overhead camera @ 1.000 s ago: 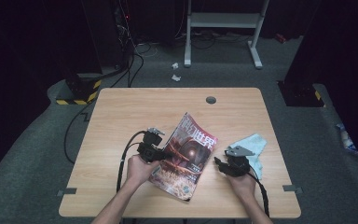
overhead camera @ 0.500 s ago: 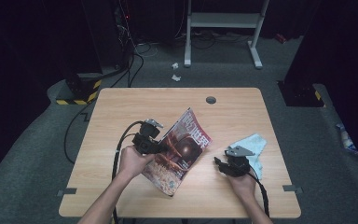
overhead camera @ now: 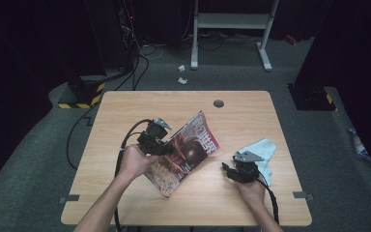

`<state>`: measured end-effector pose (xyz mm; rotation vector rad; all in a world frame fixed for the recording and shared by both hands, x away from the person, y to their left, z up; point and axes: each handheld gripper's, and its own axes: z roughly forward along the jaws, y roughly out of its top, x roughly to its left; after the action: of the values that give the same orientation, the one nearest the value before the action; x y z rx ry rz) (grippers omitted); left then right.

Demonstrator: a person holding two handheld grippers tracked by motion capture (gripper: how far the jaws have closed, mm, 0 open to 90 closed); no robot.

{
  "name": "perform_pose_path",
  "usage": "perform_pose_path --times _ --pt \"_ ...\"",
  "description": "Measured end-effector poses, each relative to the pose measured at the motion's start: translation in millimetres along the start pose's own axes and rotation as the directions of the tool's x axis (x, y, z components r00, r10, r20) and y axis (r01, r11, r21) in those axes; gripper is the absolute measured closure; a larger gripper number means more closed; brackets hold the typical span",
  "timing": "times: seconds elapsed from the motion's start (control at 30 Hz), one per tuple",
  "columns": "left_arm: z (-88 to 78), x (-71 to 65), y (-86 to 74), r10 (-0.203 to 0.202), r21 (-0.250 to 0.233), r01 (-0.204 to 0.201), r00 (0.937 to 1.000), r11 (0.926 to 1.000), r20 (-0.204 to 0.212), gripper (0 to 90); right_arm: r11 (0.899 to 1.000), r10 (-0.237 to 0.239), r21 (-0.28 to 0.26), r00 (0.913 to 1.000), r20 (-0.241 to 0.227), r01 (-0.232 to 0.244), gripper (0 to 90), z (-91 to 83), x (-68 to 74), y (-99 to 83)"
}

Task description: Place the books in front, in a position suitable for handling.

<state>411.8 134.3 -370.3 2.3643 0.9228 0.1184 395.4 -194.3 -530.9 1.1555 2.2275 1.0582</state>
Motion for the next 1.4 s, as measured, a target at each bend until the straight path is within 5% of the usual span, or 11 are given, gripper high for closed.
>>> perform_pose_path --times 0.3,0.5,0.7,0.87,1.23,1.4 --pt "-6.2 -1.4 15.0 0.087 0.023 -0.087 0.996 0.996 -0.02 83.5 1.0 -0.004 -0.004 1.0 -0.001 0.004 44.4 -0.3 0.5 -0.6" --pt "-7.7 -0.6 16.4 0.108 0.024 -0.107 0.9942 0.9939 -0.002 83.5 1.0 -0.019 -0.01 0.9997 -0.013 0.019 48.2 -0.6 0.4 -0.9" --pt "-14.1 -0.6 19.8 0.136 0.031 -0.136 0.9907 0.9902 0.005 83.5 0.997 -0.059 0.044 0.998 -0.021 0.06 55.1 -4.3 -3.5 5.8" --pt "-20.1 2.2 21.4 0.135 0.017 -0.135 0.9907 0.9906 0.013 83.5 0.994 -0.078 0.076 0.9958 -0.048 0.081 56.8 -19.3 -9.5 19.2" --pt "-17.2 1.3 23.2 0.185 0.033 -0.187 0.9816 0.9819 0.046 83.4 0.988 -0.15 0.032 0.9832 -0.103 0.154 61.8 -61.4 -24.6 60.9" --pt "-13.7 -2.1 22.7 0.212 0.058 -0.215 0.9755 0.9748 0.059 83.4 0.981 -0.191 0.015 0.9696 -0.153 0.195 62.2 -74.9 -30.5 76.1"
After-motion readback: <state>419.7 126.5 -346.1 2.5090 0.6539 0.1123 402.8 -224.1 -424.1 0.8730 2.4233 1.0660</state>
